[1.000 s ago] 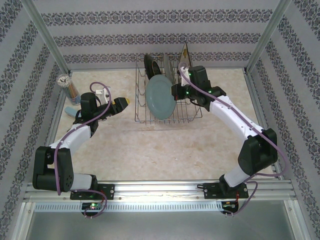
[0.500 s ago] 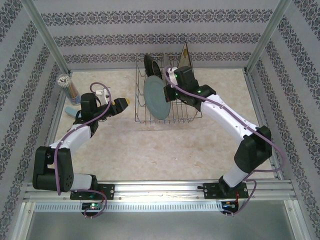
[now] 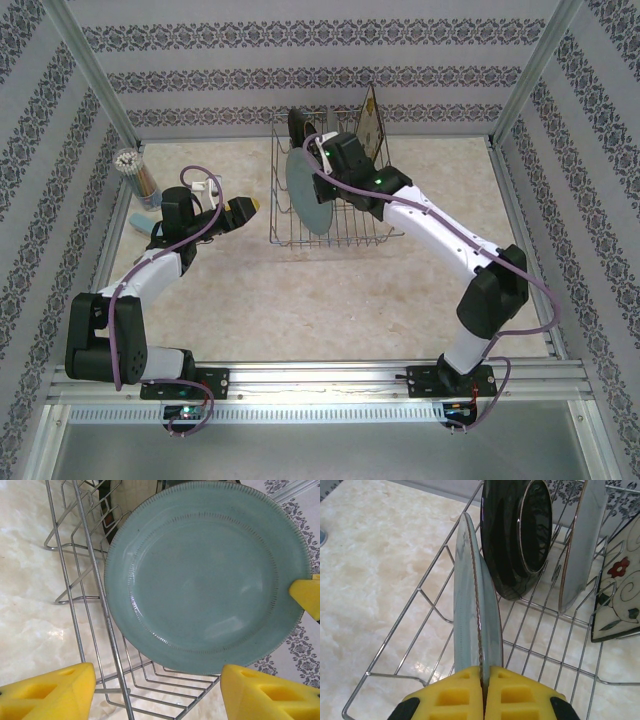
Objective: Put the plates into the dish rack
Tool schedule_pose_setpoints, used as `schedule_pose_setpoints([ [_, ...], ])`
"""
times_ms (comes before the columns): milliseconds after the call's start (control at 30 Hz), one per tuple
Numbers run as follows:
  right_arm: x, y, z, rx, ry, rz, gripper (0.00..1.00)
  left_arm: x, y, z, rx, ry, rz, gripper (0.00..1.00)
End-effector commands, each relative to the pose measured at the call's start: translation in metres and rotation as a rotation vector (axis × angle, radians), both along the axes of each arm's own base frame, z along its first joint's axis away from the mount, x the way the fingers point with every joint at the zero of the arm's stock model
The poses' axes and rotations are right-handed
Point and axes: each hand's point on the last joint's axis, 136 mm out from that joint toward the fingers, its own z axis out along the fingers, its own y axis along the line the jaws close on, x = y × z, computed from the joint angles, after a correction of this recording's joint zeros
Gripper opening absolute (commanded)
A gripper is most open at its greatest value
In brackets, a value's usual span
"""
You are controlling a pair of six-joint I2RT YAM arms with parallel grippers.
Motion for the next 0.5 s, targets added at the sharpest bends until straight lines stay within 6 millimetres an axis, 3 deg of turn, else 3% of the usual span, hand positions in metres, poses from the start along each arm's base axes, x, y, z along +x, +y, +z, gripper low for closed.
schedule_pose_setpoints([
  [0,0.013,0.008,0.053,0.036,-0.16,-0.045,0.0,-0.006,0.0,0.007,0.011,-0.041,-0.022,0.67],
  [467,0.016,0.035,0.063,0.018,-0.197,-0.066,0.0,-0.007,0.0,0.007,0.007,-0.044,-0.022,0.67],
])
